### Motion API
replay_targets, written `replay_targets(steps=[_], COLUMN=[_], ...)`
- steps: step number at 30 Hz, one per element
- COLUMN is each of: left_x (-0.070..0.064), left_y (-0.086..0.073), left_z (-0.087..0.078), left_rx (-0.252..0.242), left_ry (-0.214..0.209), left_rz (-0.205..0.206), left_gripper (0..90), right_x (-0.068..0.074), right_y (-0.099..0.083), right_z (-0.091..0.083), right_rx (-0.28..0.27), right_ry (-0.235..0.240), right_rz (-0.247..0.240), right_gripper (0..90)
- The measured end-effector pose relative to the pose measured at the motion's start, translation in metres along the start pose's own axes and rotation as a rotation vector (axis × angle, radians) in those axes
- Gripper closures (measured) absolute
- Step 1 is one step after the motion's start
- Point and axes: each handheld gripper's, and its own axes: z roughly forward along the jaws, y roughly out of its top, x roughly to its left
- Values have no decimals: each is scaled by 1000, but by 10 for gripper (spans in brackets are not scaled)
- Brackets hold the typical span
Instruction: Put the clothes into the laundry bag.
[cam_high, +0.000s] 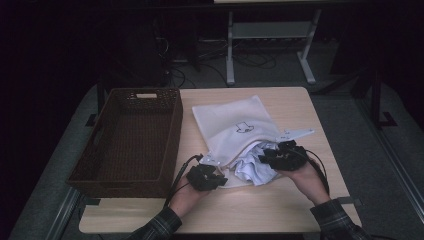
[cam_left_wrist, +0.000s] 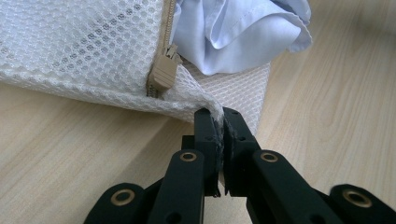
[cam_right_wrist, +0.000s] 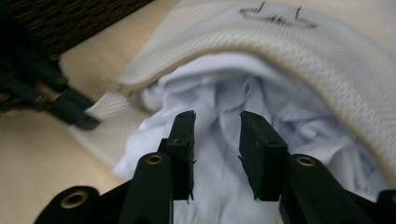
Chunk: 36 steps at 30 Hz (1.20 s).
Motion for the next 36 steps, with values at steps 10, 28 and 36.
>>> replay_targets(steps=[10, 28, 36], left_x=[0, 0, 0], left_y=[0, 0, 0], left_z=[0, 1, 1], left_rx=[5, 12, 13], left_ry=[1, 3, 3], left_rz=[3, 2, 1], left_gripper=[863, 863, 864], right_x=[12, 11, 5], right_y=[-47, -60, -55], right_z=[-12, 15, 7], right_rx=[67, 145, 101], right_ry=[52, 1, -17], right_rz=[12, -31, -36], right_gripper=[527, 622, 812])
